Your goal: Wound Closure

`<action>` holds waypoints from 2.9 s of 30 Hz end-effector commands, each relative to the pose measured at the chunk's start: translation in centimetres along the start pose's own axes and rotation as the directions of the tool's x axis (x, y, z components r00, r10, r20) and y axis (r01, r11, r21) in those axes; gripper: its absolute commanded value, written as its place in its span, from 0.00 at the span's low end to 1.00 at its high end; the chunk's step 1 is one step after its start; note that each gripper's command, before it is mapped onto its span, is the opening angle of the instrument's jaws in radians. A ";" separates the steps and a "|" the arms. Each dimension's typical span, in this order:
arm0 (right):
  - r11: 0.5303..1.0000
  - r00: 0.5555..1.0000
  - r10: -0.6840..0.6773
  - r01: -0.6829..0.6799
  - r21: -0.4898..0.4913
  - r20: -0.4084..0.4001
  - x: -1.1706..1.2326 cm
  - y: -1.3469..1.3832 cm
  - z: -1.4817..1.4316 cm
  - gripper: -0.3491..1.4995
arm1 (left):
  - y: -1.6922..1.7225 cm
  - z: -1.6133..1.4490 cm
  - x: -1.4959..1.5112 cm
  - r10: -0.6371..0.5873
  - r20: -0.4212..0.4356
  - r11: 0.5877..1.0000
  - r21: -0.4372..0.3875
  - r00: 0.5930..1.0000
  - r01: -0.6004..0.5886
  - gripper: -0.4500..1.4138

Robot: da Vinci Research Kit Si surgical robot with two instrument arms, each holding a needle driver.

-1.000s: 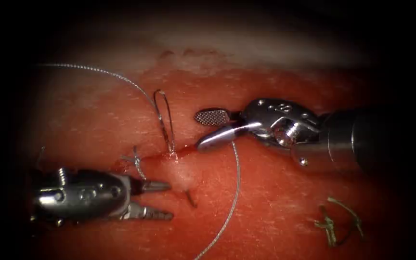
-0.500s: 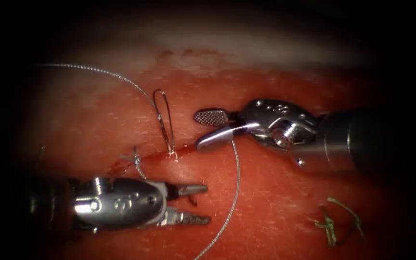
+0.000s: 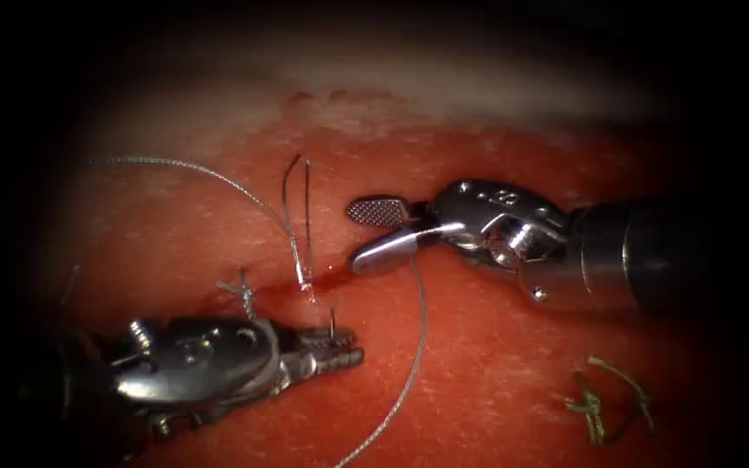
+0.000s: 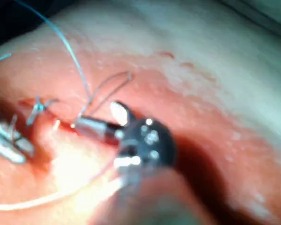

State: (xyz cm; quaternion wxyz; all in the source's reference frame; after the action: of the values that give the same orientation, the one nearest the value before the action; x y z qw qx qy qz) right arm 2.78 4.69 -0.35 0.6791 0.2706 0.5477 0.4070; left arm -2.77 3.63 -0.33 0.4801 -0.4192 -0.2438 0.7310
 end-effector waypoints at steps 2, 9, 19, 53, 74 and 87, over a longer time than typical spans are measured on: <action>1.000 1.000 0.001 -0.001 0.004 0.001 -0.06 -0.01 0.06 0.81 | 0.05 0.03 -0.06 -0.142 -0.001 0.986 -0.086 0.990 0.142 0.05; 1.000 1.000 0.001 -0.001 0.016 0.007 -0.07 -0.03 0.05 0.80 | 0.24 -0.24 0.06 -0.388 0.071 0.862 -0.326 0.919 0.389 0.05; 0.987 0.996 -0.062 0.051 0.152 0.071 -0.16 -0.46 -0.04 0.75 | 0.56 -0.88 0.53 -0.468 0.100 0.749 -0.482 0.878 0.454 0.05; 0.956 0.957 -0.240 0.205 0.207 0.160 -0.49 -0.62 0.32 0.65 | 0.63 -1.83 1.32 0.373 -0.256 0.912 -0.076 0.892 -0.403 0.05; 0.948 0.950 -0.145 0.054 0.315 0.275 -0.17 -1.17 0.13 0.00 | 0.36 -1.77 1.03 0.437 -0.234 0.888 -0.043 0.868 -0.458 0.05; 0.935 0.954 -0.122 0.018 0.355 0.272 0.19 -1.66 -0.07 0.00 | 0.09 -1.85 0.77 0.514 -0.193 0.854 0.025 0.836 -0.519 0.05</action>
State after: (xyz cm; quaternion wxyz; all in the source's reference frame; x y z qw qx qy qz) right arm 3.08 4.02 -1.91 0.7046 0.4271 0.5163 0.2334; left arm -1.34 4.26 -1.74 0.2788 -0.5443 -0.0795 0.7872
